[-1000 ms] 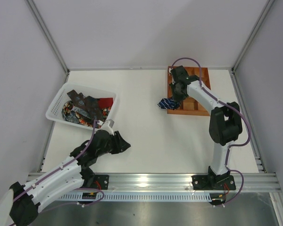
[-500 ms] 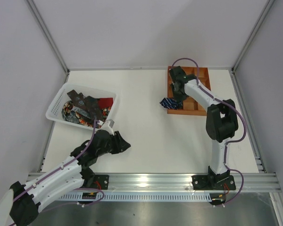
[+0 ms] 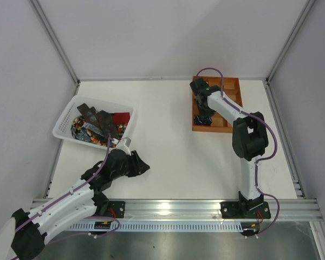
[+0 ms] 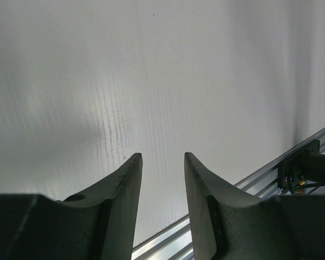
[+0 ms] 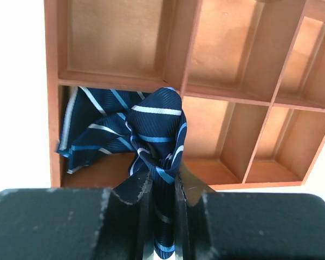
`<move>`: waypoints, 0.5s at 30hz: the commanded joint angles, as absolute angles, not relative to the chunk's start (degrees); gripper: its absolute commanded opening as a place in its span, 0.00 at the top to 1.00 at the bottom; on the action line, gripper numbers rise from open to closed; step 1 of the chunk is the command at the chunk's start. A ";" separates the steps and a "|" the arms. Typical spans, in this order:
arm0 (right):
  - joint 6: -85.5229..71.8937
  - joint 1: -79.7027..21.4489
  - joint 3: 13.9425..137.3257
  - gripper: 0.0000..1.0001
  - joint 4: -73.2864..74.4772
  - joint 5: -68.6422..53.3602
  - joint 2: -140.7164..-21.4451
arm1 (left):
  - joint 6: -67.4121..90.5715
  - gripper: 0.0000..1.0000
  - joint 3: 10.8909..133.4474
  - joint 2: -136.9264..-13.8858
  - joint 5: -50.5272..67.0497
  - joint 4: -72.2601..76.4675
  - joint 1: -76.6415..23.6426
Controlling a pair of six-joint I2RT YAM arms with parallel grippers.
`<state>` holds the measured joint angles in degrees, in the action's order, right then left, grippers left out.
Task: Roll the ties
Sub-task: Place the rolled tie into the container
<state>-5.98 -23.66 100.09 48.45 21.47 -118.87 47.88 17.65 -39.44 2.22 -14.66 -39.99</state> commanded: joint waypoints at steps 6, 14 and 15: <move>-8.17 -28.38 108.10 1.00 52.29 30.32 -125.77 | 46.49 0.57 17.58 -38.85 3.25 -13.80 -39.20; -11.77 -32.16 111.62 1.00 55.81 37.52 -130.86 | 46.23 0.57 17.67 -39.20 3.52 -13.80 -39.02; -12.13 -32.86 112.06 0.99 56.33 38.31 -131.39 | 46.14 0.56 17.67 -39.11 3.60 -13.80 -38.85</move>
<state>-9.58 -31.46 109.06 53.84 34.04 -129.23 47.48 17.65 -39.35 2.37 -14.68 -39.66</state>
